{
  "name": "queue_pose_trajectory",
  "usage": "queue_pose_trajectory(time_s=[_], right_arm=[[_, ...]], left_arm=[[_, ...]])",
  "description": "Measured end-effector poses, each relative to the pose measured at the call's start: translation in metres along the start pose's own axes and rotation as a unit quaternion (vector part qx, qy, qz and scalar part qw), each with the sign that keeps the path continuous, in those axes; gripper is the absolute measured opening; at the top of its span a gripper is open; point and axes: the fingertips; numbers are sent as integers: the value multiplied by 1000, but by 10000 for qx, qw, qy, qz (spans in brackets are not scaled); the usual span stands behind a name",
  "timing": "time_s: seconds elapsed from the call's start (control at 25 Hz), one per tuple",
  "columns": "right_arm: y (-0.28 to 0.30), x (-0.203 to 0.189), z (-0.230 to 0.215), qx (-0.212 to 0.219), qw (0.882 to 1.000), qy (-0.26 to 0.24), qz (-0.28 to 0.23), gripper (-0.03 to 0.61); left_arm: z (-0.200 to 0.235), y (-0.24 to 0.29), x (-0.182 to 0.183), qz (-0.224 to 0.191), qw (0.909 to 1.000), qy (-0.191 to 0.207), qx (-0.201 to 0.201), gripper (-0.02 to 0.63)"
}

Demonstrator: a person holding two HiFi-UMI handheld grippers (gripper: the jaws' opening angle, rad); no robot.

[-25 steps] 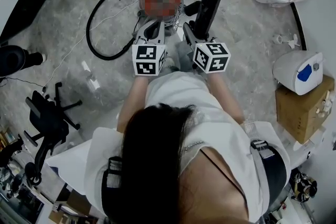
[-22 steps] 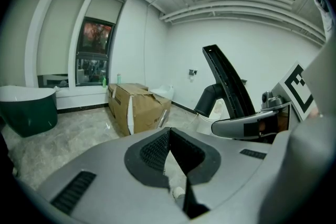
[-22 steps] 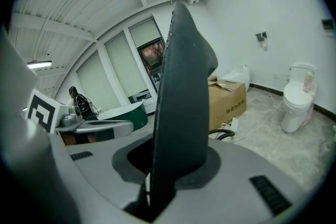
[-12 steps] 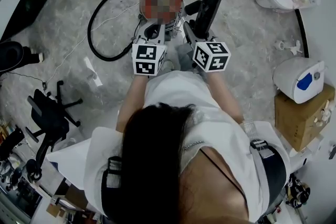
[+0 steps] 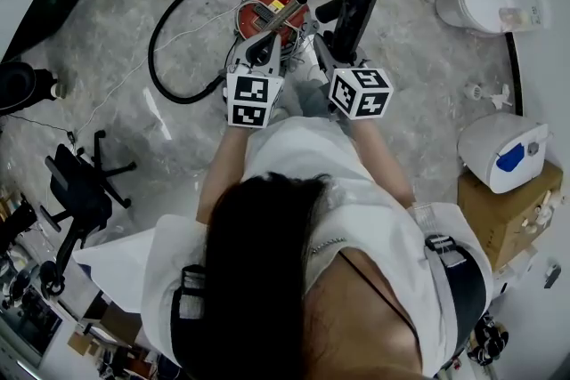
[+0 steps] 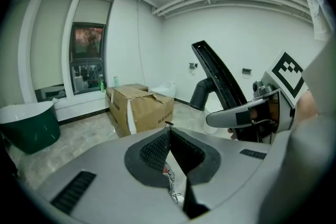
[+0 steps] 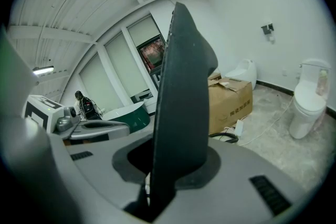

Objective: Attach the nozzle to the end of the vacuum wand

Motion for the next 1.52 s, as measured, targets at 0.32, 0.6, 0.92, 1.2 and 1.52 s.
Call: queue_pose_trajectory(time_s=[0.32,0.6,0.92,1.2,1.52], right_arm=[[13,17,-15,371,9991,-141,116,89],[22,28,-40,616,9976,-199,246,89],[34,36,-55,790,9956,-286,403,89],[36,34,-55,819,9956,-212,408,89],[39,33,-58,604,9974,-79,385,89]], left_arm=[[5,22,0,224,9994,-98,239,3],[5,39,4,314,9976,-178,599,3],[4,50,0,433,9948,-413,825,3],[8,55,-4,455,9954,-177,828,3],[16,66,-16,622,9967,-69,510,5]])
Point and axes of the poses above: the fingertips, and each gripper's own axes: y forward along the fingers, z to its left, x out of its top, and after that the axes turned 1 degree about -z, right-handed
